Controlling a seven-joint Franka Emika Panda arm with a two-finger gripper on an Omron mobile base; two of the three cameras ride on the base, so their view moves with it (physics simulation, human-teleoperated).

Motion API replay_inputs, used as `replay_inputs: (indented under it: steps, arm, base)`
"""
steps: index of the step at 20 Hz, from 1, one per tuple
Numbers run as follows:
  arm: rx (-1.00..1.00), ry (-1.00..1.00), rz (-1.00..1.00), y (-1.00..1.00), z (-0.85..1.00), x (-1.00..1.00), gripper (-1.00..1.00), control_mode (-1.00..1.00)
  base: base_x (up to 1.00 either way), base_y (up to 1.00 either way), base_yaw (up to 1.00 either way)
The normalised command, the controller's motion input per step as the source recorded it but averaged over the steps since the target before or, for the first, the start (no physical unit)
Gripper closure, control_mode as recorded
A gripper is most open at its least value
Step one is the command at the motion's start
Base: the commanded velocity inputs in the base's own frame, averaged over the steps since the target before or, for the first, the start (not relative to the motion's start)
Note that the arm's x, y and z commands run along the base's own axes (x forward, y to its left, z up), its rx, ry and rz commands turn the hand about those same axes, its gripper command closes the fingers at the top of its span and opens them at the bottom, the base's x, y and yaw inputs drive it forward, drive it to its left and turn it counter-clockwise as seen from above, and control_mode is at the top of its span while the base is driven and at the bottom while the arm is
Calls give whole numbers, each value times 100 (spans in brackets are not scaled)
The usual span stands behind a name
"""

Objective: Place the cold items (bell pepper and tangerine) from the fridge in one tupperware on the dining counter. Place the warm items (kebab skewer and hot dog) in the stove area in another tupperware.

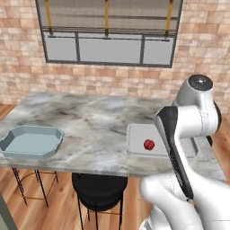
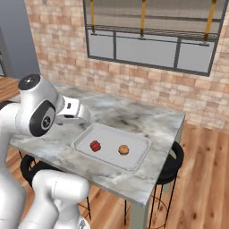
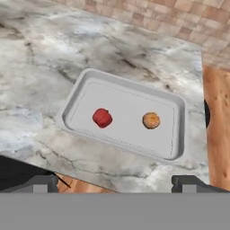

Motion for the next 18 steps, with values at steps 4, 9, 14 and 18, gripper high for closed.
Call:
replay_inputs:
  steps: [4, 9, 14, 18]
  arm:
    - [6, -24, 0, 7, 0, -78, -100, -100]
    - [2, -6, 0, 34, 2, -69, -100, -100]
    - [0, 0, 4, 29, 2, -19, -100, 100]
    - [0, 0, 0, 0, 0, 0, -100, 100]
  base:
    - [0, 0, 0]
    - [0, 0, 0]
    - [-18, 58, 13]
    - [-16, 100, 33]
